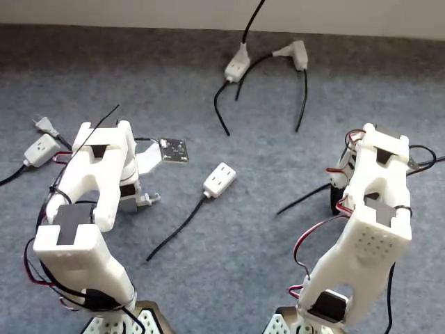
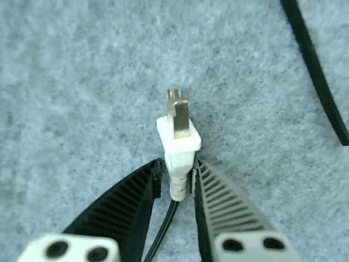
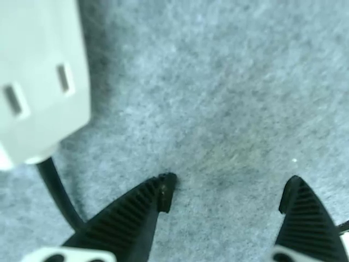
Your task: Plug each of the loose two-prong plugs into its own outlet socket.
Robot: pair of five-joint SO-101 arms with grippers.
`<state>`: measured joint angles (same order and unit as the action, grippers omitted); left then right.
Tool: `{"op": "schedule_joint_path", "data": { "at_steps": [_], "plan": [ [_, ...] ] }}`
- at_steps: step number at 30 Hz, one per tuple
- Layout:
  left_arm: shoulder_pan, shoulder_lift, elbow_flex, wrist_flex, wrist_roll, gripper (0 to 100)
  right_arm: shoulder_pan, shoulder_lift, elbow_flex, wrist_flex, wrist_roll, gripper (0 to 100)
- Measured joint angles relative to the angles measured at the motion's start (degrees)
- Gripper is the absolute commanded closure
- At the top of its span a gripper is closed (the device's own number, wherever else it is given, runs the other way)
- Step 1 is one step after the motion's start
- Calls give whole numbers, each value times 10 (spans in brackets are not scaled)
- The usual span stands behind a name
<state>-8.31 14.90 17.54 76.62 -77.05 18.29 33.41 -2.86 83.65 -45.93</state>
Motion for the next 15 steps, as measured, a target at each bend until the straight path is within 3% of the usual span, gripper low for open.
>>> {"op": "schedule_joint_path", "data": {
  "at_steps": [7,15],
  "plan": [
    [47,0,0,0,0,888,0,0,0,-2,0,663],
    [51,0,0,0,0,888,0,0,0,-2,0,663]
  ]
}}
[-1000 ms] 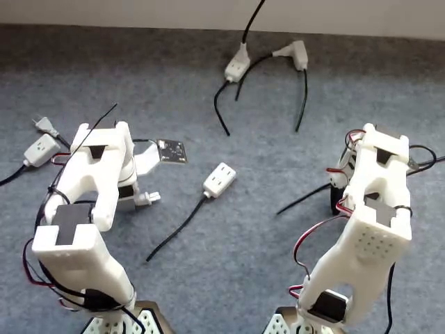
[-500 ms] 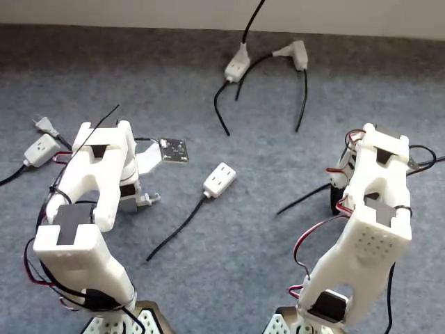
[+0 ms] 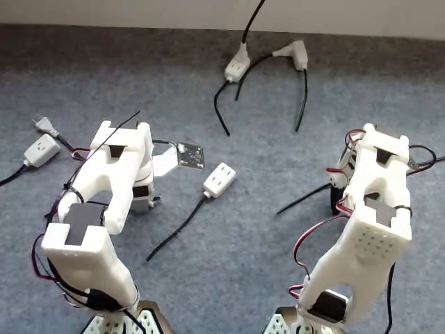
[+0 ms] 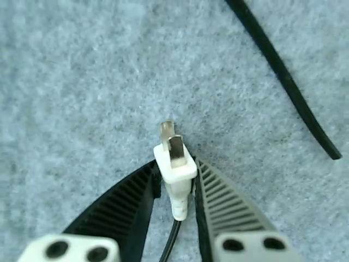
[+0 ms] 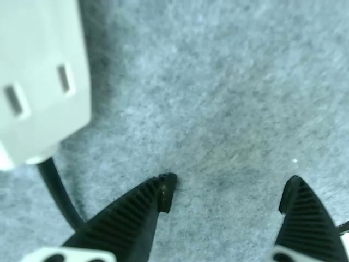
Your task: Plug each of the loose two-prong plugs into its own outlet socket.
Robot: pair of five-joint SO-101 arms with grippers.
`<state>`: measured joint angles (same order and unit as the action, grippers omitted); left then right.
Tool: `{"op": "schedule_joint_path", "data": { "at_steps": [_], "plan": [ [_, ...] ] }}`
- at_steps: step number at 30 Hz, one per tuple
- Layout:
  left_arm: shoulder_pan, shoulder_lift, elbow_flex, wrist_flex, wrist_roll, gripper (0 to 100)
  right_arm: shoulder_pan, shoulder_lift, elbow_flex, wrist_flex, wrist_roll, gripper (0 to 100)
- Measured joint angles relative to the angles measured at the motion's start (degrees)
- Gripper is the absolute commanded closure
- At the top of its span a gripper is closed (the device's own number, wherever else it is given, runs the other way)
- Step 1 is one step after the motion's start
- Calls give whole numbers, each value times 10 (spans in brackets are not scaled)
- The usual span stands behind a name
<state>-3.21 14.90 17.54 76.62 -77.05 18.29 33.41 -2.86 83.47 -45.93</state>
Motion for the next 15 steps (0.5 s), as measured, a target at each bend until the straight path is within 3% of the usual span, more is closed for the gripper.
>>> {"op": "schedule_joint_path", "data": {
  "at_steps": [15],
  "plan": [
    [-21,0,0,0,0,889,0,0,0,0,0,663]
  ]
}}
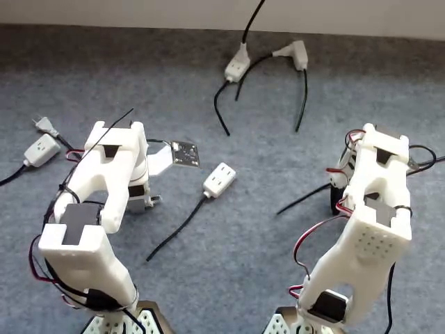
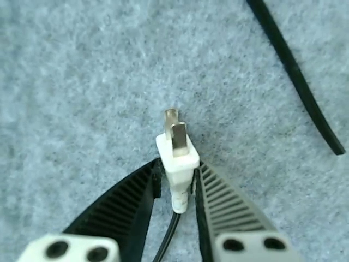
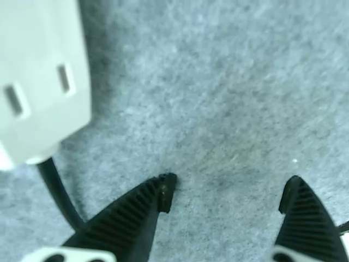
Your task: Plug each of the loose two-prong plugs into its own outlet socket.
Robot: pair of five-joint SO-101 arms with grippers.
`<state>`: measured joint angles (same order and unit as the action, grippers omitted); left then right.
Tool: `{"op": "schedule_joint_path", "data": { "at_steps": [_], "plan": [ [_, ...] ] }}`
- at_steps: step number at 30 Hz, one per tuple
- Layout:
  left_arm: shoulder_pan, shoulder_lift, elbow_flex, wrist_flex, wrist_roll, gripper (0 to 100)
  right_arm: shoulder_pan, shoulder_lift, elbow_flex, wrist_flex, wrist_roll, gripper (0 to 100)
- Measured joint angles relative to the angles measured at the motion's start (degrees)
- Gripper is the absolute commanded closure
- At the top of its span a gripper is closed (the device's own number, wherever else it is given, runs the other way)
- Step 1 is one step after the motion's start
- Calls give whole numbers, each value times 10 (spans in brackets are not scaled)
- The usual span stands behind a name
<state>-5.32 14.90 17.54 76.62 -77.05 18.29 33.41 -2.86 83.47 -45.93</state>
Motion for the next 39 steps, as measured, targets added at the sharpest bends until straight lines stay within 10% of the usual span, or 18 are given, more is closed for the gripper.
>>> {"op": "schedule_joint_path", "data": {
  "at_steps": [22,39],
  "plan": [
    [31,-24,-45,11,11,994,-1,0,0,0,0,663],
    [317,-411,-106,82,358,994,-1,0,0,0,0,663]
  ]
}}
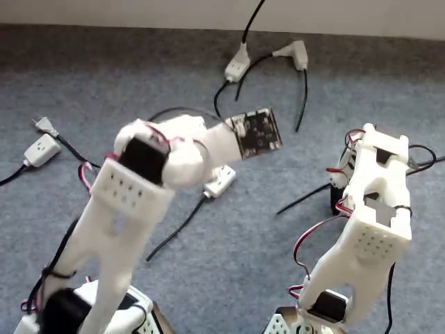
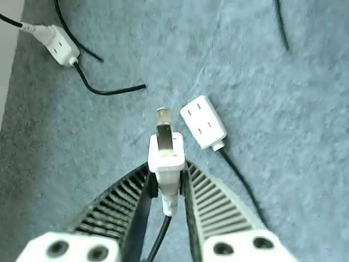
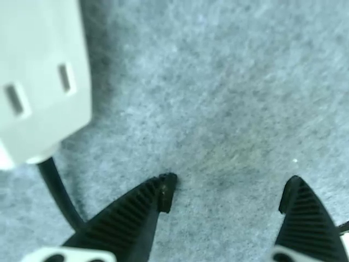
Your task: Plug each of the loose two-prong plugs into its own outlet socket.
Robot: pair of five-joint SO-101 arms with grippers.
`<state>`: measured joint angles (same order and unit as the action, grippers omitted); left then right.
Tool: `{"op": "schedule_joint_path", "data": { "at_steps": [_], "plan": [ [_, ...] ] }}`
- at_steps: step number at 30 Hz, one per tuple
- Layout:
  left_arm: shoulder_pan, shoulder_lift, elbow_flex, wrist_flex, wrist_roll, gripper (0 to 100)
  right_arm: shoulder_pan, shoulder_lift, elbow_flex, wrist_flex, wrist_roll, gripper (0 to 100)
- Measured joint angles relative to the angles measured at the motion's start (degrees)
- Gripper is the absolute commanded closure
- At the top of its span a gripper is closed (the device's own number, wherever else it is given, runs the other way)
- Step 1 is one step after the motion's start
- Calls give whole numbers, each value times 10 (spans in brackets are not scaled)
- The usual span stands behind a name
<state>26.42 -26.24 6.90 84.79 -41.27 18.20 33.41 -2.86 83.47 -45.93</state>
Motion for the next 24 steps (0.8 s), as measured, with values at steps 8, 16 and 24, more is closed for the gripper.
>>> {"op": "schedule_joint_path", "data": {
  "at_steps": [8,16,24],
  "plan": [
    [72,-248,230,-193,139,994,0,0,0,0,0,663],
    [75,-440,521,-486,248,994,0,0,0,0,0,663],
    [47,-555,729,-730,379,994,-15,0,0,0,0,663]
  ]
}}
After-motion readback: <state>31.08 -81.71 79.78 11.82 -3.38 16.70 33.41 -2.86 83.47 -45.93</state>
